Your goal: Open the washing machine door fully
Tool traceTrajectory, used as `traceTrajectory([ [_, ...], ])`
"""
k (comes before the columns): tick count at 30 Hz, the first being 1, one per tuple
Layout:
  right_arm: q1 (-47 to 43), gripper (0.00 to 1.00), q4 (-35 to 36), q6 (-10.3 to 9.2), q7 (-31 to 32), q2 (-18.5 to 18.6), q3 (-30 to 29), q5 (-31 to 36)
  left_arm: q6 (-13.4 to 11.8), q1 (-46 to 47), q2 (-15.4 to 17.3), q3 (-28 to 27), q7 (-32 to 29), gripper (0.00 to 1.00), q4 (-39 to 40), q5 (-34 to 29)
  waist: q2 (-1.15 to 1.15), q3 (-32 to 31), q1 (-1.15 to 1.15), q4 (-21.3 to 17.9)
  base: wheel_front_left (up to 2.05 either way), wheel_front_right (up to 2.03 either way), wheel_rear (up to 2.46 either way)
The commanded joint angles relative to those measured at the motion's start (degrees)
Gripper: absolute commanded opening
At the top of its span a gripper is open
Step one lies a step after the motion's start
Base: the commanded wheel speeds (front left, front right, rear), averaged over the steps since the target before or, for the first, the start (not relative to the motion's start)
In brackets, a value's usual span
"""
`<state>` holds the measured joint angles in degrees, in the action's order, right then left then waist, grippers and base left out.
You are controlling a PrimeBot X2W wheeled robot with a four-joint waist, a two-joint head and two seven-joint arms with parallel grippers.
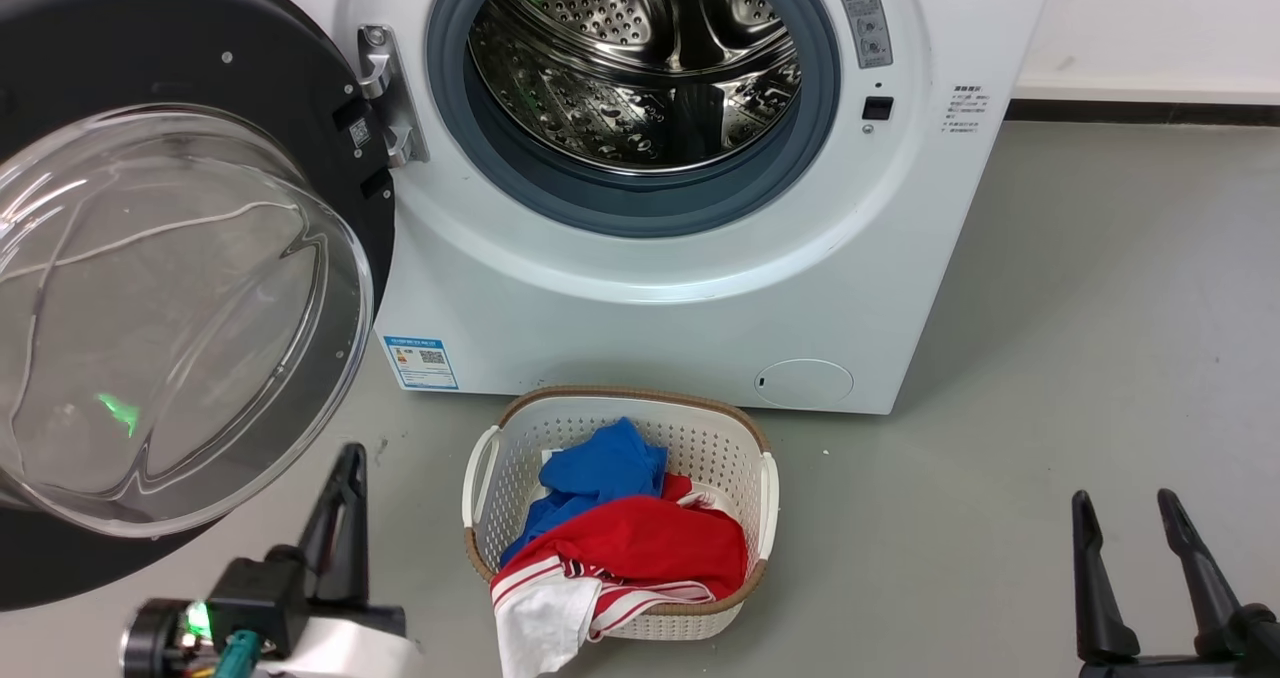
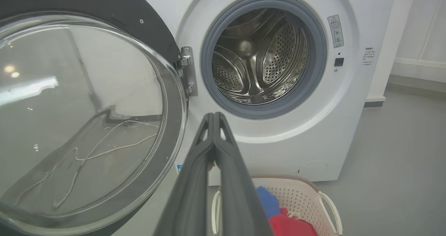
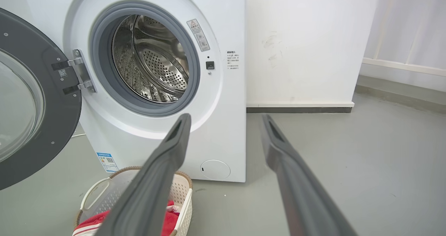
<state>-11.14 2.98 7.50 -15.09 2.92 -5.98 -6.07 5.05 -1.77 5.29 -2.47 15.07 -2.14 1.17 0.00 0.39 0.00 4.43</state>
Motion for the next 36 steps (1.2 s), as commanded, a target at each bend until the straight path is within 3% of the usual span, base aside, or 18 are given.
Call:
traceTrajectory([
  [1, -0.8, 1.00, 0.5, -0.01, -0.1, -0.1, -0.5, -0.4, 0.2, -1.1, -0.6, 0.8, 0.1, 0.00, -1.1, 1.0, 0.00, -0.2, 0.00, 0.1, 0.00, 0.00, 0.00],
  [3, -1.0, 1.00, 0.7, -0.01, -0.1, -0.1, -0.7, -0.6, 0.2, -1.6, -1.3, 1.6, 0.1, 0.00, -2.1, 2.0, 0.00, -0.3, 0.00, 0.1, 0.00, 0.00, 0.00],
  [4, -1.1, 1.00, 0.8, -0.01, -0.1, -0.1, -0.8, -0.6, 0.2, -1.6, -1.4, 1.7, 0.1, 0.07, -2.7, 2.5, 0.00, -0.4, 0.00, 0.2, 0.00, 0.00, 0.00],
  [5, -1.3, 1.00, 0.9, -0.01, -0.1, -0.1, -0.8, -0.7, 0.2, -1.6, -1.5, 2.0, 0.1, 0.31, -3.1, 2.7, 0.00, -0.4, 0.00, 0.2, 0.00, 0.00, 0.00],
  [6, -1.4, 1.00, 0.9, -0.01, -0.1, -0.1, -0.9, -0.8, 0.1, -1.7, -1.7, 2.4, 0.1, 0.47, -3.5, 2.8, 0.00, -0.5, 0.00, 0.2, 0.00, 0.00, 0.00],
  [7, -1.5, 1.00, 1.0, -0.01, -0.1, -0.1, -0.9, -0.9, -0.1, -1.8, -1.8, 2.7, 0.1, 0.98, -3.9, 2.8, 0.00, -0.6, 0.00, 0.2, 0.00, 0.00, 0.00],
  [18, -2.6, 1.00, 0.9, -0.01, -0.1, -0.1, -0.9, -1.8, -1.6, -2.9, -2.2, 4.0, 0.1, 1.00, -6.4, 2.5, 0.00, -1.6, 0.00, -0.3, 0.00, 0.00, 0.00],
  [36, -3.3, 1.00, 1.2, -0.01, -0.1, -0.1, -0.8, -2.3, -1.9, -3.9, -2.4, 4.3, 0.1, 1.00, -5.7, 2.6, 0.00, -2.0, 0.00, -0.4, 0.00, 0.00, 0.00],
])
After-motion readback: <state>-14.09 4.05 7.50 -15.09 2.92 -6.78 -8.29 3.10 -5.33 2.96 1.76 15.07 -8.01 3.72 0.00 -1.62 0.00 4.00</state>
